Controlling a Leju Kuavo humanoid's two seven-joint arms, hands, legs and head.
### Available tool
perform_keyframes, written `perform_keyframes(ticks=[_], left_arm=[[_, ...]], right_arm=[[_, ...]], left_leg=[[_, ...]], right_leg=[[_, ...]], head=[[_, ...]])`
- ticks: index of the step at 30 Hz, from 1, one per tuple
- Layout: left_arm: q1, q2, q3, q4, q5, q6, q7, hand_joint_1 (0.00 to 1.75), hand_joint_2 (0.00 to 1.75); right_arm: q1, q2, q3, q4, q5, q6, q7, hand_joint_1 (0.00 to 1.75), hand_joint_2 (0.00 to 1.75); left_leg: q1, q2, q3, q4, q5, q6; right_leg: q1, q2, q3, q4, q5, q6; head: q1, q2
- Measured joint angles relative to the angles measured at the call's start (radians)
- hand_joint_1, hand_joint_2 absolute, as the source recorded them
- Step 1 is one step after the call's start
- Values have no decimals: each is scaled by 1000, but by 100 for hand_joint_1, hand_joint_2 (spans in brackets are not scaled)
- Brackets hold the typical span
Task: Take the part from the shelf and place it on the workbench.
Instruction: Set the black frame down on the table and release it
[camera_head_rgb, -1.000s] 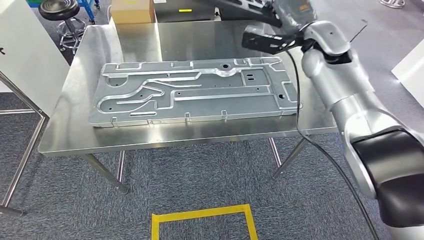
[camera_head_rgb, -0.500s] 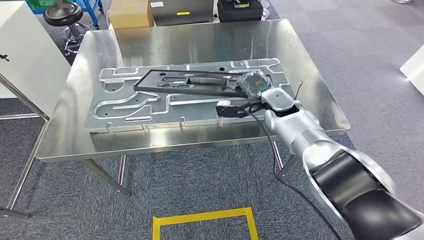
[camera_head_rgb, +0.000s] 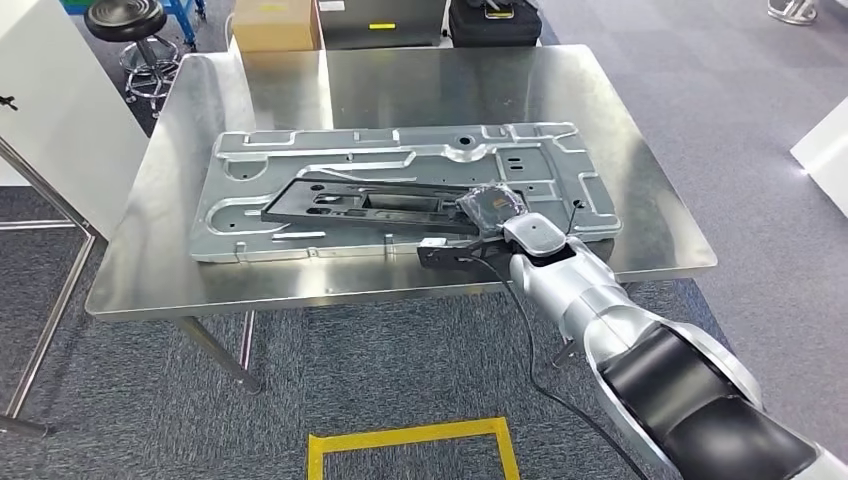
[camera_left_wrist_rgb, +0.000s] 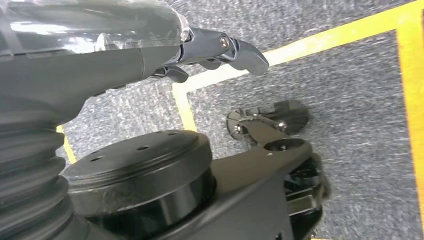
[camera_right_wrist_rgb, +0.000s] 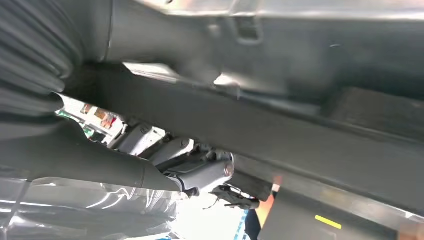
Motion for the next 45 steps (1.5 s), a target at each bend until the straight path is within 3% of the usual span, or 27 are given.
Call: perform_keyframes(ticks=[2, 3, 4, 6, 8, 10, 12, 13, 16, 17, 18, 19, 21, 23, 26, 27, 29, 31, 32, 33, 34, 36, 38, 39, 42, 43, 45], left_arm=[[-2, 1, 0, 0, 4, 11, -1, 0, 44], [-3, 2, 0, 0, 5, 15, 0, 0, 0], [-5, 2, 0, 0, 7, 18, 4, 0, 0], [-11, 2, 1, 0, 8, 22, 20, 0, 0], [-17, 1, 1, 0, 13, 35, 47, 0, 0], [-19, 1, 3, 0, 17, 50, 69, 0, 0], [-19, 1, 4, 0, 17, 62, 78, 0, 0], [-19, 2, 4, 0, 17, 66, 81, 0, 0], [-18, 2, 3, 0, 16, 74, 93, 0, 0], [-17, 3, 3, 0, 16, 77, 99, 0, 0], [-16, 3, 3, 0, 16, 79, 104, 0, 0], [-15, 4, 3, 0, 17, 80, 108, 0, 0], [-16, 5, 3, 0, 17, 82, 111, 0, 0], [-17, 6, 3, 0, 17, 82, 113, 0, 0], [-14, 6, 3, 0, 18, 81, 115, 0, 0], [-14, 6, 3, 0, 18, 80, 114, 0, 0], [-15, 6, 3, 0, 19, 77, 112, 0, 0], [-16, 6, 3, 0, 20, 74, 110, 0, 0], [-15, 6, 3, 0, 21, 73, 110, 0, 0], [-14, 7, 3, 0, 22, 72, 110, 0, 0], [-14, 7, 3, 0, 23, 71, 110, 0, 0], [-15, 6, 3, 0, 24, 71, 109, 0, 0], [-17, 6, 3, 0, 24, 69, 106, 0, 0], [-17, 5, 3, 0, 24, 68, 105, 0, 0], [-12, 6, 3, 0, 26, 67, 101, 0, 0], [-9, 6, 3, 0, 27, 67, 101, 0, 0], [-7, 7, 3, 0, 28, 67, 100, 0, 0]], right_arm=[[7, 0, -9, 5, -5, 0, -1, 0, 0], [9, 0, -14, 8, -6, 0, -2, 0, 0], [10, 0, -18, 10, -6, 0, -3, 0, 0], [9, 1, -25, 11, -5, 0, -5, 0, 0], [7, 3, -32, 11, -2, 0, -4, 0, 0], [6, 6, -37, 11, 3, 1, -1, 0, 0], [6, 8, -42, 11, 7, 0, 3, 0, 0], [6, 9, -44, 12, 8, 0, 4, 0, 0], [8, 10, -47, 13, 12, 0, 5, 0, 0], [11, 10, -49, 15, 12, 1, 7, 0, 0], [14, 10, -51, 17, 13, 2, 11, 0, 0], [15, 10, -54, 18, 14, 2, 15, 0, 0], [15, 10, -59, 20, 16, 2, 23, 0, 0], [13, 7, -64, 20, 22, 2, 31, 0, 0], [12, -3, -69, 20, 32, 0, 46, 0, 0], [12, -8, -70, 20, 35, 0, 50, 0, 0], [8, -21, -73, 20, 40, -1, 55, 0, 0], [4, -34, -77, 20, 44, -1, 56, 0, 0], [3, -41, -79, 20, 45, -1, 56, 0, 0], [2, -45, -79, 20, 45, -1, 56, 0, 0], [1, -48, -80, 20, 46, -1, 56, 0, 0], [-5, -52, -82, 20, 52, -4, 60, 0, 0], [-18, -63, -84, 18, 66, -18, 72, 0, 0], [-27, -75, -86, 16, 73, -27, 77, 0, 0], [-51, -112, -94, 14, 78, -41, 72, 0, 0], [-57, -120, -97, 14, 79, -43, 70, 0, 0], [-62, -131, -100, 14, 79, -47, 70, 0, 0]], left_leg=[[-6, -1, 1, 0, -1, 4], [-9, -2, 2, 0, -1, 5], [-12, -3, 4, 0, -2, 6], [-18, -4, 8, 0, -3, 5], [-19, -3, 8, 0, -4, 0], [-17, -2, 9, -3, -3, -9], [-18, 0, 10, 0, -10, -19], [-19, 0, 2, 21, -27, -25], [-11, 1, -63, 185, -121, -41], [-8, 1, -80, 231, -139, -45], [-5, 2, -82, 244, -138, -48], [-3, 2, -65, 217, -118, -51], [2, 2, 1, 99, -64, -54], [1, 0, 41, 18, -37, -45], [-3, -1, 37, 6, -26, -21], [-4, 0, 34, 4, -20, -12], [-3, 2, 23, -1, -6, 5], [-5, 1, 4, 0, 8, 12], [-7, 1, -6, 0, 15, 13], [-8, 1, -17, 0, 23, 13], [-10, 1, -27, 0, 31, 12], [-13, 1, -44, 0, 48, 9], [-16, 2, -56, -2, 66, 3], [-14, 1, -59, -5, 75, -1], [-12, -3, -63, -19, 92, -18], [-13, -3, -69, -7, 70, -23], [-10, -1, -86, 49, -6, -29]], right_leg=[[1, 0, -50, 98, -27, -3], [3, 0, -52, 96, -13, -7], [6, 0, -34, 56, 16, -14], [17, -1, 30, -77, 80, -35], [26, -2, 69, -160, 104, -48], [31, -2, 73, -175, 105, -51], [24, -3, 83, -192, 113, -54], [20, -5, 89, -201, 117, -56], [16, -7, 93, -208, 124, -59], [15, -7, 92, -206, 125, -59], [15, -7, 90, -204, 125, -59], [14, -7, 87, -201, 125, -58], [12, -6, 80, -190, 123, -51], [15, -4, 69, -176, 122, -40], [14, -3, 58, -172, 129, -20], [12, -3, 54, -165, 119, -14], [8, -2, 29, -100, 57, -6], [8, -2, -13, 28, -28, -1], [8, -2, -25, 81, -53, 0], [9, -2, -23, 104, -58, -1], [10, -2, -3, 91, -46, -4], [14, -1, 86, -25, -1, -18], [22, -3, 164, -146, 16, -31], [26, -3, 181, -178, 17, -35], [26, -7, 175, -205, 45, -47], [22, -9, 169, -214, 61, -53], [18, -11, 153, -225, 87, -60]], head=[[0, 0], [0, 0], [0, 0], [0, 0], [0, 0], [0, 0], [0, 0], [0, 0], [0, 0], [0, 0], [0, 0], [0, 0], [0, 0], [0, 0], [0, 0], [0, 0], [0, 0], [0, 0], [0, 0], [0, 0], [0, 0], [0, 0], [0, 0], [0, 0], [0, 0], [0, 0], [0, 0]])
